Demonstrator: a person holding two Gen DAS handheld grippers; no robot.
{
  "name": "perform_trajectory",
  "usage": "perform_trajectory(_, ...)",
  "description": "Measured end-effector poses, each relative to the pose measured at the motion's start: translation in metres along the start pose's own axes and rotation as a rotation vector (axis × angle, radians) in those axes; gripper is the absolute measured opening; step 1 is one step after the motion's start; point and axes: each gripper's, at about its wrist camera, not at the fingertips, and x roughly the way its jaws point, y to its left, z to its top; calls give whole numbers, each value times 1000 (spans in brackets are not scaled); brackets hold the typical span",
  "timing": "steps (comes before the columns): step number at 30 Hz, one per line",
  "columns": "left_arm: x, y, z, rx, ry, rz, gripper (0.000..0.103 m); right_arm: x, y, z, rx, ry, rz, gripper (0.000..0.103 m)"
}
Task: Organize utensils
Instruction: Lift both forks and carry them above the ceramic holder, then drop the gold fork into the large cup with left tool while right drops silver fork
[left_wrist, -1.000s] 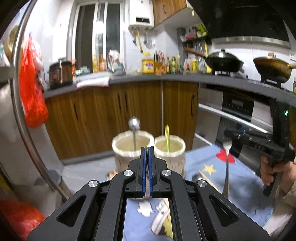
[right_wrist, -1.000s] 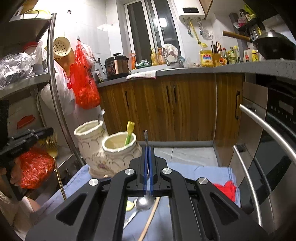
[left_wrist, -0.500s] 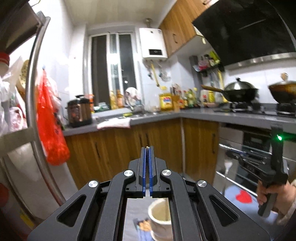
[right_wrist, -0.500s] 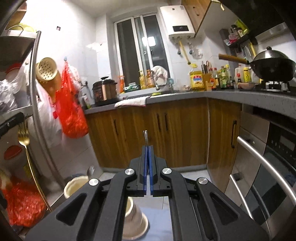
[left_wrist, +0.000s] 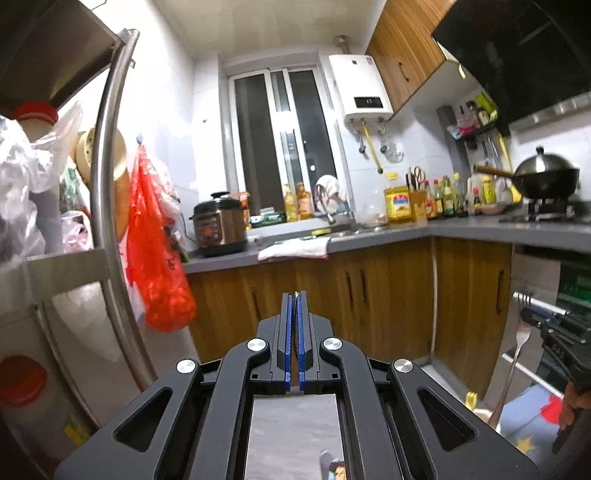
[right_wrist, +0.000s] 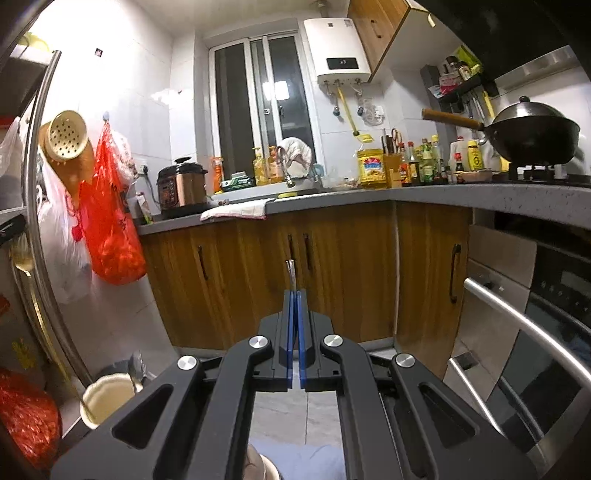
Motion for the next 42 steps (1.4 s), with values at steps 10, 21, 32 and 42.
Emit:
perform_trajectory(10,2,-36,-38,94,13,-65,3,-8,21,-40,-87,-2,91,2)
perform_trajectory(21,19,-51,-64,97,94,-139,3,5,22,-58,-69,79,174,2)
perform_trajectory(32,35,-36,-77,15,167,-182,4,15,17,-62,-23,119,198,2)
perform_trajectory(42,42,-27,-81,-22,200,-173,6,18,15,-64,-1,132,203,2)
